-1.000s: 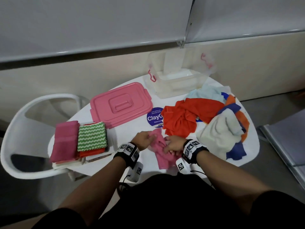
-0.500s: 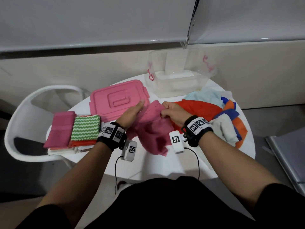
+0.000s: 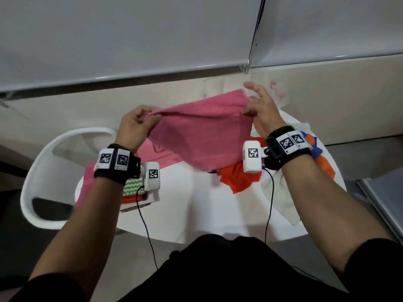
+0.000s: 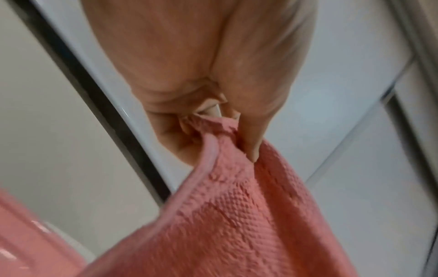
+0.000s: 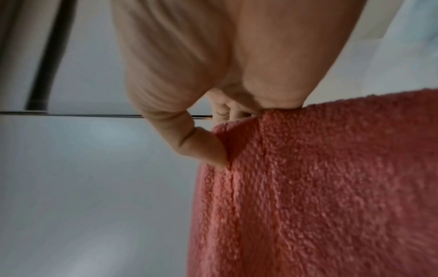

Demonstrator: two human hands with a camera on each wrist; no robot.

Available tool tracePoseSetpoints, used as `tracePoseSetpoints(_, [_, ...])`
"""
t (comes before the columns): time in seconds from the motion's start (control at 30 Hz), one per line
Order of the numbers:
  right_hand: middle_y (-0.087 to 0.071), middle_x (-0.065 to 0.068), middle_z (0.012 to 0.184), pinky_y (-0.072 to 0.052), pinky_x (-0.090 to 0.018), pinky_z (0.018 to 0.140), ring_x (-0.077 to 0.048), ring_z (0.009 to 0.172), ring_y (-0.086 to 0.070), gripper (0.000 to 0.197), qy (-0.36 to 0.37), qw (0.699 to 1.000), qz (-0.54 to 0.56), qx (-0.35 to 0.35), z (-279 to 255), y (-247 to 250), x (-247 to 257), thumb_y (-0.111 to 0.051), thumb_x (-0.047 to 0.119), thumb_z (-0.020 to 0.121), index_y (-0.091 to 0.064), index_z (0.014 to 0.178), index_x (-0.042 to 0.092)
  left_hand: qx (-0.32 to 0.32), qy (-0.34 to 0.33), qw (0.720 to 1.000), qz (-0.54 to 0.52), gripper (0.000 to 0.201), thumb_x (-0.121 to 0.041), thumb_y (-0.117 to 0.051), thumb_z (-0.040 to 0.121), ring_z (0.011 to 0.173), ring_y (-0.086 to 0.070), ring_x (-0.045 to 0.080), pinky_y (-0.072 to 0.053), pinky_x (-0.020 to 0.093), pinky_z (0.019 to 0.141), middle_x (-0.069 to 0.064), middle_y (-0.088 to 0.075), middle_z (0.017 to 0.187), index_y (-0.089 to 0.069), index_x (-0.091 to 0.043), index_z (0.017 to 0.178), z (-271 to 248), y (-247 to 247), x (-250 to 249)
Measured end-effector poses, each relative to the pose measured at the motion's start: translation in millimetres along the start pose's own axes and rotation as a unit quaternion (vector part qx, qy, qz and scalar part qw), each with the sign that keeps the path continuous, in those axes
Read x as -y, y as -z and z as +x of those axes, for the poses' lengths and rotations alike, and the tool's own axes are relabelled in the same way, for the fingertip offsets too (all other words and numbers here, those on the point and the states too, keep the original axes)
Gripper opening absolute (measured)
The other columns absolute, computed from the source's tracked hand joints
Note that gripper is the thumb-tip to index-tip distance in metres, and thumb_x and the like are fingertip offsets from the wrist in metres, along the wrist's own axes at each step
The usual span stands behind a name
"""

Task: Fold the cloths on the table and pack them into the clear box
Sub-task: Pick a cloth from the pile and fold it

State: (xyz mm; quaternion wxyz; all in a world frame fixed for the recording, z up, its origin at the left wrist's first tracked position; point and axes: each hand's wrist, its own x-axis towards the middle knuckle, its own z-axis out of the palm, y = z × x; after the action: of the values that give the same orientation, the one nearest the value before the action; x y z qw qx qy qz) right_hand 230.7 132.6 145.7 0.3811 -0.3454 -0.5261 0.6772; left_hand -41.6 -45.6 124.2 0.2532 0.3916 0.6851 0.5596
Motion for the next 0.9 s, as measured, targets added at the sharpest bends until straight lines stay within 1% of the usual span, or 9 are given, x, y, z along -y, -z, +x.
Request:
tracePoseSetpoints(0.1, [-0.065, 0.001, 0.083, -0.050, -0.020, 0.067, -0.009, 0.074, -0.062, 0.054, 0.040, 0.999, 0.004, 0.027, -8, 0, 11, -0.061, -0.016, 0.069, -0.063, 0.113, 0.015, 0.031, -0.059, 0.997, -0.042, 0.020, -0.004, -0.067, 0.088, 0.079, -0.065, 0.004, -0.054, 0.019, 0.076, -0.012, -0.074, 0.087, -0.071, -0.023, 0.089, -7, 3, -29])
tracePoseSetpoints(0.23, [-0.068, 0.004, 0.070, -0.052, -0.025, 0.073, -0.012, 0.073, -0.065, 0.031, -0.028, 0.994, -0.034, 0.098, -41, 10, -22, -0.069, -0.012, 0.067, -0.073, 0.067, 0.019, 0.140, 0.018, 0.990, -0.010, 0.007, -0.013, -0.075, 0.081, 0.058, -0.058, -0.001, -0.045, 0.010, 0.056, -0.011, -0.070, 0.069, -0.072, -0.013, 0.087, -34, 16, -9])
tracePoseSetpoints(0.33, [-0.070, 0.002, 0.071, -0.049, -0.015, 0.064, -0.005, 0.067, -0.066, 0.033, -0.142, 0.966, -0.153, 0.150, -79, 21, -80, -0.066, -0.017, 0.071, -0.072, 0.066, 0.015, 0.284, 0.122, 0.945, 0.106, 0.026, -0.046, -0.084, 0.067, 0.055, -0.053, 0.007, -0.042, 0.020, 0.053, -0.004, -0.068, 0.067, -0.077, -0.025, 0.081, -64, 14, 52])
tracePoseSetpoints(0.4, [-0.063, 0.012, 0.055, -0.038, -0.014, 0.051, 0.001, 0.051, -0.054, 0.020, -0.224, 0.940, -0.209, 0.149, -105, 23, -123, -0.068, -0.005, 0.058, -0.068, 0.058, 0.015, 0.351, 0.165, 0.902, 0.190, 0.007, -0.035, -0.084, 0.074, 0.054, -0.054, 0.003, -0.044, 0.020, 0.053, -0.010, -0.068, 0.064, -0.077, -0.034, 0.074, -94, 3, 95])
tracePoseSetpoints(0.47, [-0.056, 0.012, 0.048, -0.032, -0.015, 0.046, 0.000, 0.046, -0.047, 0.012, -0.300, 0.906, -0.255, 0.157, -132, 28, -168, -0.057, 0.003, 0.049, -0.064, 0.052, 0.012, 0.389, 0.210, 0.873, 0.205, 0.009, -0.025, -0.083, 0.077, 0.056, -0.057, -0.001, -0.047, 0.014, 0.057, -0.012, -0.069, 0.064, -0.077, -0.030, 0.074, -129, -10, 135])
tracePoseSetpoints(0.6, [-0.063, -0.002, 0.065, -0.036, -0.019, 0.049, -0.010, 0.056, -0.050, 0.021, -0.395, 0.820, -0.357, 0.211, -169, 44, -226, -0.057, 0.005, 0.060, -0.071, 0.056, 0.020, 0.401, 0.258, 0.832, 0.283, 0.021, -0.045, -0.080, 0.077, 0.065, -0.060, 0.004, -0.045, 0.015, 0.062, -0.011, -0.065, 0.068, -0.066, -0.031, 0.068, -178, -22, 191])
tracePoseSetpoints(0.7, [-0.062, 0.003, 0.066, -0.035, -0.018, 0.050, -0.010, 0.062, -0.050, 0.020, -0.416, 0.788, -0.394, 0.223, -174, 46, -225, -0.059, 0.000, 0.072, -0.073, 0.069, 0.014, 0.404, 0.281, 0.822, 0.286, 0.029, -0.050, -0.078, 0.076, 0.062, -0.059, 0.004, -0.044, 0.012, 0.055, -0.006, -0.065, 0.071, -0.069, -0.023, 0.075, -193, -21, 203])
tracePoseSetpoints(0.8, [-0.063, 0.002, 0.073, -0.036, -0.019, 0.053, -0.011, 0.066, -0.049, 0.018, -0.412, 0.791, -0.396, 0.216, -169, 47, -219, -0.058, -0.001, 0.074, -0.074, 0.083, 0.003, 0.394, 0.285, 0.840, 0.241, 0.035, -0.057, -0.079, 0.071, 0.064, -0.060, 0.008, -0.047, 0.020, 0.062, -0.004, -0.066, 0.069, -0.072, -0.023, 0.071, -188, -17, 206])
tracePoseSetpoints(0.9, [-0.070, -0.001, 0.087, -0.042, -0.019, 0.062, -0.012, 0.076, -0.057, 0.020, -0.396, 0.839, -0.352, 0.121, -159, 52, -219, -0.060, 0.004, 0.078, -0.075, 0.091, 0.006, 0.297, 0.302, 0.895, 0.141, 0.047, -0.068, -0.080, 0.054, 0.069, -0.061, 0.009, -0.045, 0.024, 0.067, -0.007, -0.070, 0.070, -0.077, -0.026, 0.072, -168, -13, 202])
